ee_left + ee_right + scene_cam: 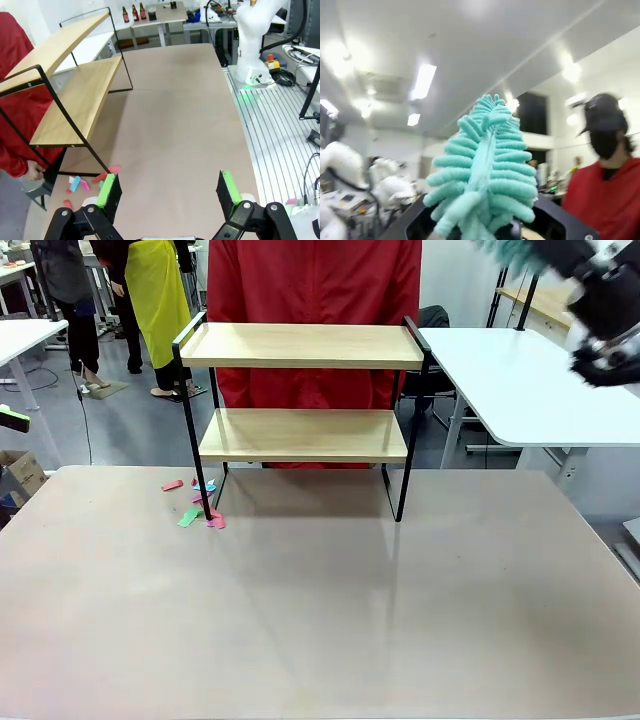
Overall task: Clean the shelf.
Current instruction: Hand the Duster back to the human.
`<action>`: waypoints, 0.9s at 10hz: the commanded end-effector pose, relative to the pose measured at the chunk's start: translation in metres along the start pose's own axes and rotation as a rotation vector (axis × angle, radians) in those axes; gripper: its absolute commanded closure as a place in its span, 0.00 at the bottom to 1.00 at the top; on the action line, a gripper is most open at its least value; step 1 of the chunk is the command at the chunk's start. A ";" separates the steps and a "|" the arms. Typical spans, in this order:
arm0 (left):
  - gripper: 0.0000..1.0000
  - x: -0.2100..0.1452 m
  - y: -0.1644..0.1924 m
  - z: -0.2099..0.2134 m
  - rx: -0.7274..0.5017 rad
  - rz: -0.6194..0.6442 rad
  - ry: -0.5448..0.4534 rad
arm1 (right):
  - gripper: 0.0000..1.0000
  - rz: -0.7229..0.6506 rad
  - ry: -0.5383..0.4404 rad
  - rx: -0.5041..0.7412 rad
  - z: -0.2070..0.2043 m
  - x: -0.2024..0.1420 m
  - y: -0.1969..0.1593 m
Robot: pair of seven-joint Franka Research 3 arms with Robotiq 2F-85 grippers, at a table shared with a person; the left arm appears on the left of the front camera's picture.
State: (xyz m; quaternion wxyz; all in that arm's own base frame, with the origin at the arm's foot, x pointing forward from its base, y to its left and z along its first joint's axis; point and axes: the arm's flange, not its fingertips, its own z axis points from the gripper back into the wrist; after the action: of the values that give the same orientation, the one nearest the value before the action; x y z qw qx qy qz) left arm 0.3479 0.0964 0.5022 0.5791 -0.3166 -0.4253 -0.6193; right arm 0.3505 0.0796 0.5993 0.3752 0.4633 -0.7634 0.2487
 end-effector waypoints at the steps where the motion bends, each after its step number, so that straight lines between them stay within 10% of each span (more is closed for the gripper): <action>1: 0.00 0.001 0.001 0.001 0.006 -0.011 -0.025 | 0.84 0.138 -0.045 -0.199 0.054 0.002 0.037; 9: 0.00 0.001 0.001 0.001 0.006 -0.011 -0.025 | 0.84 0.224 0.137 -0.731 0.130 0.022 -0.009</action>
State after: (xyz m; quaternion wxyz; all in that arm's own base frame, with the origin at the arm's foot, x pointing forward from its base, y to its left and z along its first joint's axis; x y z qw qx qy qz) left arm 0.3479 0.0965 0.5023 0.5794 -0.3165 -0.4250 -0.6193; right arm 0.3300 -0.0658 0.5794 0.5322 0.2202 -0.8164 0.0407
